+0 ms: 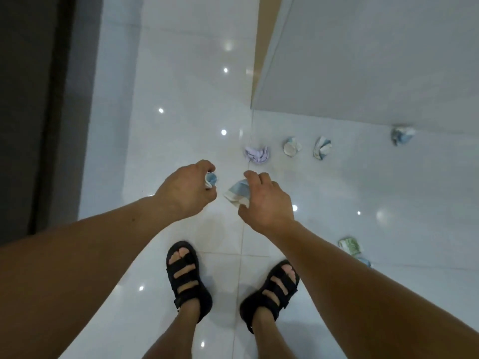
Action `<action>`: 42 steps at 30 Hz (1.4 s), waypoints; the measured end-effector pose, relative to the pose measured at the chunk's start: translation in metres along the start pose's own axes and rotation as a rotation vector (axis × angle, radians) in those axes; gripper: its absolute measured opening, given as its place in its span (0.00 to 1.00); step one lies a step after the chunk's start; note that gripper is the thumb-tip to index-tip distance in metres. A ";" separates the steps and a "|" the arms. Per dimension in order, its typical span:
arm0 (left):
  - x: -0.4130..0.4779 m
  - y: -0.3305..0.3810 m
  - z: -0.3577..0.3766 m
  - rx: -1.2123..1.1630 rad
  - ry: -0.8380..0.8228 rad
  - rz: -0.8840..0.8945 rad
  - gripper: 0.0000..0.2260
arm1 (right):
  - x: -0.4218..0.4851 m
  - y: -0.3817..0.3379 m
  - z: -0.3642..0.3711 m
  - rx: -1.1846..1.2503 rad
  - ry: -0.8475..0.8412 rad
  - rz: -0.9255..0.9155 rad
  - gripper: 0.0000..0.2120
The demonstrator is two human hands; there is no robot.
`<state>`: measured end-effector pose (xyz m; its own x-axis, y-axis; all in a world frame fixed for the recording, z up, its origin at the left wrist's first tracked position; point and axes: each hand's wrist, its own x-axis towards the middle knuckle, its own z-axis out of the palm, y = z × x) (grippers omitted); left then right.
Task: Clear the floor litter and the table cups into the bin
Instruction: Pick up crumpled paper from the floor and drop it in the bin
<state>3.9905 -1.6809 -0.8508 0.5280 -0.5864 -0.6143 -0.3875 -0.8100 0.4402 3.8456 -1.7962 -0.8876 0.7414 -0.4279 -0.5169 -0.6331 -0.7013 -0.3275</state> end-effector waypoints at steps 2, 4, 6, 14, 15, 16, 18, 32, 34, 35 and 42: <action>-0.029 0.014 -0.046 -0.007 0.042 0.006 0.21 | -0.016 -0.031 -0.051 -0.038 0.010 -0.022 0.34; -0.066 0.026 -0.088 -0.011 0.069 0.003 0.21 | -0.039 -0.062 -0.095 -0.071 -0.008 -0.048 0.35; -0.108 0.037 -0.129 -0.017 0.090 0.000 0.20 | -0.064 -0.091 -0.138 -0.091 -0.017 -0.070 0.34; -0.293 0.042 -0.275 -0.123 0.291 -0.161 0.18 | -0.173 -0.210 -0.251 -0.111 0.041 -0.241 0.34; -0.317 0.041 -0.286 -0.130 0.336 -0.183 0.17 | -0.184 -0.224 -0.258 -0.121 0.031 -0.290 0.34; -0.343 0.040 -0.295 -0.131 0.377 -0.203 0.15 | -0.196 -0.238 -0.265 -0.134 0.018 -0.340 0.34; -0.395 0.038 -0.304 -0.141 0.454 -0.258 0.14 | -0.220 -0.269 -0.276 -0.177 -0.013 -0.447 0.35; -0.719 -0.054 -0.199 -0.418 0.915 -0.855 0.17 | -0.415 -0.496 -0.236 -0.635 -0.097 -1.212 0.29; -0.757 -0.071 -0.175 -0.466 0.958 -0.908 0.20 | -0.453 -0.524 -0.212 -0.652 -0.118 -1.328 0.27; -0.776 -0.081 -0.164 -0.481 0.977 -0.935 0.20 | -0.472 -0.539 -0.198 -0.669 -0.128 -1.380 0.27; -0.912 -0.155 -0.096 -0.565 1.036 -1.109 0.20 | -0.612 -0.636 -0.098 -0.786 -0.099 -1.612 0.32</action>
<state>3.6417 -1.0213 -0.2962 0.6914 0.6947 -0.1987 0.7004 -0.5769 0.4202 3.8159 -1.1442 -0.2852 0.4247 0.8926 -0.1515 0.8909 -0.4418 -0.1055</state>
